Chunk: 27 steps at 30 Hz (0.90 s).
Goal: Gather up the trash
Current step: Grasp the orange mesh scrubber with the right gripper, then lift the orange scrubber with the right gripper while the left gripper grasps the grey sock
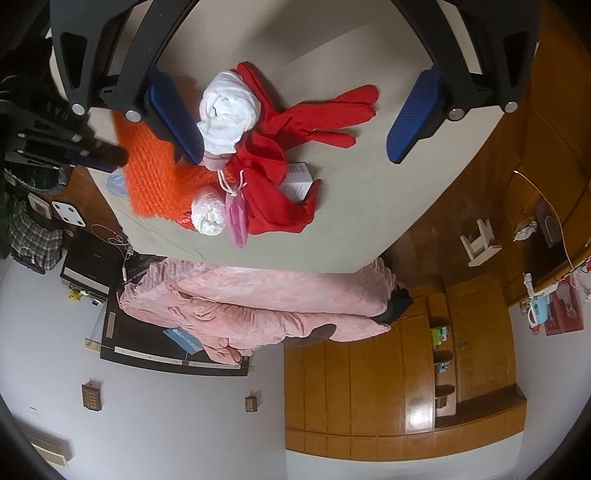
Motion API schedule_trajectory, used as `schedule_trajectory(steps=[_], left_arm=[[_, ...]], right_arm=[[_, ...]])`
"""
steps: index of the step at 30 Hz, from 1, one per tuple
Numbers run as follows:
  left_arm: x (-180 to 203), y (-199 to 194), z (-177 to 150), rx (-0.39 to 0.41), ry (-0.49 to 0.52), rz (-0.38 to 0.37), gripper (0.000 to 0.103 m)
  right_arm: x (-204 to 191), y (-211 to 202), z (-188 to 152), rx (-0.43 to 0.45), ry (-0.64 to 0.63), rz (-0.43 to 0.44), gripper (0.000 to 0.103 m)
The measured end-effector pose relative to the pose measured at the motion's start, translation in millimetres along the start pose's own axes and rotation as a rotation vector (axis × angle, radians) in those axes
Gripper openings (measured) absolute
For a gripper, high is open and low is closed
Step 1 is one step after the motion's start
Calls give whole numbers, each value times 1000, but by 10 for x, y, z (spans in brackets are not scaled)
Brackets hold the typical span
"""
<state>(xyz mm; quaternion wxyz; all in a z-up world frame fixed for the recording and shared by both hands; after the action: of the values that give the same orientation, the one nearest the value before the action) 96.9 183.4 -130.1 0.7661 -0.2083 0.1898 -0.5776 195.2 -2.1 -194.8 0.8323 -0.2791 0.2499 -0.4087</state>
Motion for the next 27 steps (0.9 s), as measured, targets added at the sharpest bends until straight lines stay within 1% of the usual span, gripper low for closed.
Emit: schedule_trajectory(steps=[1, 2, 7, 8, 9, 10, 11, 12, 14, 17, 19, 20, 24, 27], left_arm=[[-14, -5, -4, 1, 0, 3, 97], [-20, -5, -7, 0, 0, 7, 97], [-63, 23, -26, -8, -6, 15, 97], [-67, 30, -29, -9, -5, 15, 97], [-68, 37, -36, -10, -4, 15, 97], [-68, 44, -43, -12, -2, 15, 97], [-67, 53, -50, -15, -1, 15, 97], [-64, 62, -59, -19, 0, 13, 97], [-53, 71, -67, -24, 2, 10, 97], [-10, 70, -78, -25, 12, -1, 97], [37, 61, -86, -23, 19, -20, 91], [62, 66, -92, -25, 21, -29, 89], [205, 118, -136, -45, 27, -77, 80], [369, 189, -190, -62, 52, -109, 74]], right_arm=[[-7, 18, -6, -5, 7, -8, 55], [-7, 37, -13, -7, 11, -9, 60], [-48, 193, -42, -52, 15, -3, 60], [-39, 229, -54, -65, 27, 11, 56], [-35, 255, -65, -76, 35, 29, 45], [-40, 271, -74, -85, 36, 46, 38], [-50, 273, -80, -91, 34, 61, 27], [-66, 264, -86, -89, 24, 79, 20], [-93, 216, -70, -75, 7, 86, 12], [-71, 104, -37, -51, 19, 110, 11], [-17, -2, -12, -34, 57, 137, 11], [8, -50, -2, -27, 68, 142, 11], [133, -253, 43, 3, 94, 141, 11], [231, -323, 23, 4, 112, 129, 11]])
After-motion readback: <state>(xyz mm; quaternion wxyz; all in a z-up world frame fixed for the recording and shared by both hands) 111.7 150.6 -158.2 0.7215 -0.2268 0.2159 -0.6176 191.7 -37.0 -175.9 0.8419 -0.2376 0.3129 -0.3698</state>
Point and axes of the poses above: each gripper's, at about its wrist camera, not at the fingertips, and y roughly the way its jaws point, x to its right, z to its top, the point moved 2 cm from there along y, roughly the way its jaws point, and after that the axes turned 2 degrees about y, right-handed, at the moved point
